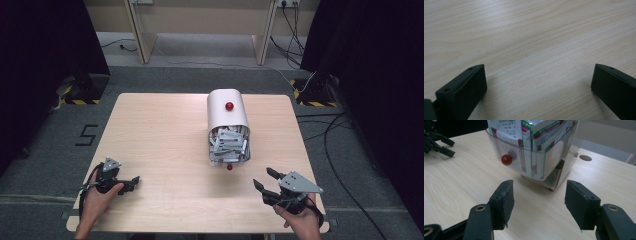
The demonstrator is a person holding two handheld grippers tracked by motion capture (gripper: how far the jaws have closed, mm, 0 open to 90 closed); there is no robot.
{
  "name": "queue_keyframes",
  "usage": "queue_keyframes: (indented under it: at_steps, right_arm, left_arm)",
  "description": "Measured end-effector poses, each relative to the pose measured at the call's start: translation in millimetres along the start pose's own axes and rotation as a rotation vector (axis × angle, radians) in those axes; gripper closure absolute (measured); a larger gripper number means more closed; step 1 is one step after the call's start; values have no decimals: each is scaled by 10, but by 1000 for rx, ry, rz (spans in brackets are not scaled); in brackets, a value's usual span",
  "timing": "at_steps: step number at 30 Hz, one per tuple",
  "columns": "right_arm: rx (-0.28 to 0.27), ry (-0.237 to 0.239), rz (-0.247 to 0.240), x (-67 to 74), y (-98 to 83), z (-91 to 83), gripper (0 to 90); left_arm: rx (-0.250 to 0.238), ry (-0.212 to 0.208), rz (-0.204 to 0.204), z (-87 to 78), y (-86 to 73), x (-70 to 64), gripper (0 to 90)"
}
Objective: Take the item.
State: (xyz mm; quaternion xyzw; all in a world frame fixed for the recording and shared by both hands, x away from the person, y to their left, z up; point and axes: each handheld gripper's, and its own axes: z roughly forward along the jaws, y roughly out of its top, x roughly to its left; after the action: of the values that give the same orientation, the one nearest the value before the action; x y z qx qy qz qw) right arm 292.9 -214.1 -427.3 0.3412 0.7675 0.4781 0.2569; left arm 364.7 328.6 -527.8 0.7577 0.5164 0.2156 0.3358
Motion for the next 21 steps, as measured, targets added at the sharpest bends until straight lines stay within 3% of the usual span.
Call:
queue_keyframes:
  at_steps: [21]
  right_arm:
    - [-39, 45, -30, 131, 347, 40, 421]
  left_arm:
    - [0, 0, 0, 0, 0, 0, 0]
